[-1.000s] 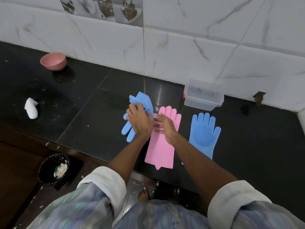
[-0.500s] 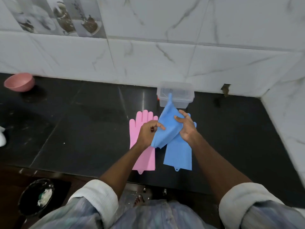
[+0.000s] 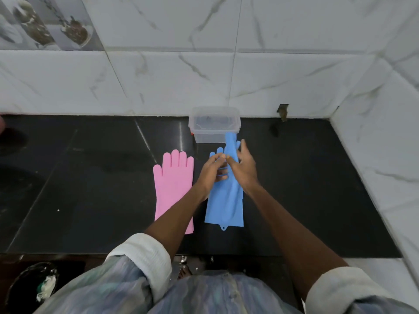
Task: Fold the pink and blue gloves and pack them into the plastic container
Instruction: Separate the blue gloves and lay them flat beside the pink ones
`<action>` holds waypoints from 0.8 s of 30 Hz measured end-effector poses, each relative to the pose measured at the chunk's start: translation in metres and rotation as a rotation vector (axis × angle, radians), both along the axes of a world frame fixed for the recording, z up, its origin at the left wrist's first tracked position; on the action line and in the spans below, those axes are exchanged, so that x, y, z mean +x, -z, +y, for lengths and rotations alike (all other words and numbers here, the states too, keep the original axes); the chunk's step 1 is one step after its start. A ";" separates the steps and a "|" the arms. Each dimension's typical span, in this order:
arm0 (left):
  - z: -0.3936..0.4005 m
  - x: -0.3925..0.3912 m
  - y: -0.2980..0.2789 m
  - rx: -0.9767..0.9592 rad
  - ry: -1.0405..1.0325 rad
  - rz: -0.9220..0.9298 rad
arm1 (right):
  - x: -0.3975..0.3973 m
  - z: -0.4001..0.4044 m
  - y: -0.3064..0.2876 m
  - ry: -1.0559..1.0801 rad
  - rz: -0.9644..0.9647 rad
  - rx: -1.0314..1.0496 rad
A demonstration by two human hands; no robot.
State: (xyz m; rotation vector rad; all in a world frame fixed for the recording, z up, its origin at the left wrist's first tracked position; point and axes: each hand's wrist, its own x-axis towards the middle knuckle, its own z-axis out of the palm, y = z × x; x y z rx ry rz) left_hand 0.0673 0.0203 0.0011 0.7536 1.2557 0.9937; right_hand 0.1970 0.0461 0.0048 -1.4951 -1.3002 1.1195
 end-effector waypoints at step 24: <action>0.000 -0.015 0.018 -0.059 0.024 0.064 | 0.020 -0.006 0.007 0.310 0.670 -0.435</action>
